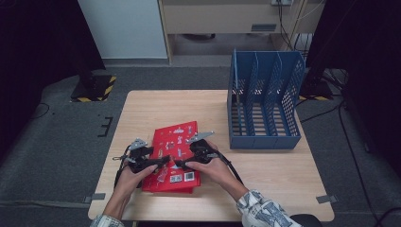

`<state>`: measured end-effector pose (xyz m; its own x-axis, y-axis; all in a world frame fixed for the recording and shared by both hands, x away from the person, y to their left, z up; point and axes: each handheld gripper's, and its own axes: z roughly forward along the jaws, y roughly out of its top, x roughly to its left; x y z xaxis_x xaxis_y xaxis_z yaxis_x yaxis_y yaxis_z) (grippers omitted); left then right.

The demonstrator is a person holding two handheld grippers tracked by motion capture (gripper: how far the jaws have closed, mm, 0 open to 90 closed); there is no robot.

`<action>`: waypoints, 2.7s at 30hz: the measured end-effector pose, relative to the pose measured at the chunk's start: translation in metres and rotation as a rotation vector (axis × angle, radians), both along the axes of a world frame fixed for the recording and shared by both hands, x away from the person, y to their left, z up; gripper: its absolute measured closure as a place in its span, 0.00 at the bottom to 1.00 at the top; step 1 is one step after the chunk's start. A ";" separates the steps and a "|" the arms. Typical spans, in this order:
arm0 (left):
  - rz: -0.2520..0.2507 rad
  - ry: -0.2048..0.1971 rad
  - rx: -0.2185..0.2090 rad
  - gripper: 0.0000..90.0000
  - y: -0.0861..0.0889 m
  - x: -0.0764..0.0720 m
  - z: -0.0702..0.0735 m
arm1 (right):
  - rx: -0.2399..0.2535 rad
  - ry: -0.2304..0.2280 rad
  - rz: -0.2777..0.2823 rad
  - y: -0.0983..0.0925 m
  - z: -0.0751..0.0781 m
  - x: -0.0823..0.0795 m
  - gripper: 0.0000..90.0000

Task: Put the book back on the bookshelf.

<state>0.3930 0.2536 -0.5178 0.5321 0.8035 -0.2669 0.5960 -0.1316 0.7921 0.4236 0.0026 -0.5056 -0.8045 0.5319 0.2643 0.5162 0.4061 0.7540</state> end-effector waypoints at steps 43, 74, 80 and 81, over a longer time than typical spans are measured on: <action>0.004 0.013 -0.060 0.16 0.008 0.001 0.010 | -0.037 -0.055 0.018 -0.003 0.022 -0.004 0.17; 0.028 -0.094 0.035 0.47 0.001 0.003 0.045 | -0.102 -0.029 -0.020 -0.007 0.024 0.008 0.08; 0.030 -0.097 0.041 0.47 0.002 0.004 0.048 | -0.106 -0.036 -0.021 -0.006 0.025 0.009 0.08; 0.031 -0.099 0.042 0.47 0.002 0.004 0.048 | -0.106 -0.037 -0.022 -0.006 0.025 0.009 0.07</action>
<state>0.3970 0.2552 -0.4698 0.5287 0.8295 -0.1800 0.5192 -0.1482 0.8417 0.4325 -0.0034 -0.4804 -0.8008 0.5727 0.1755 0.4981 0.4740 0.7261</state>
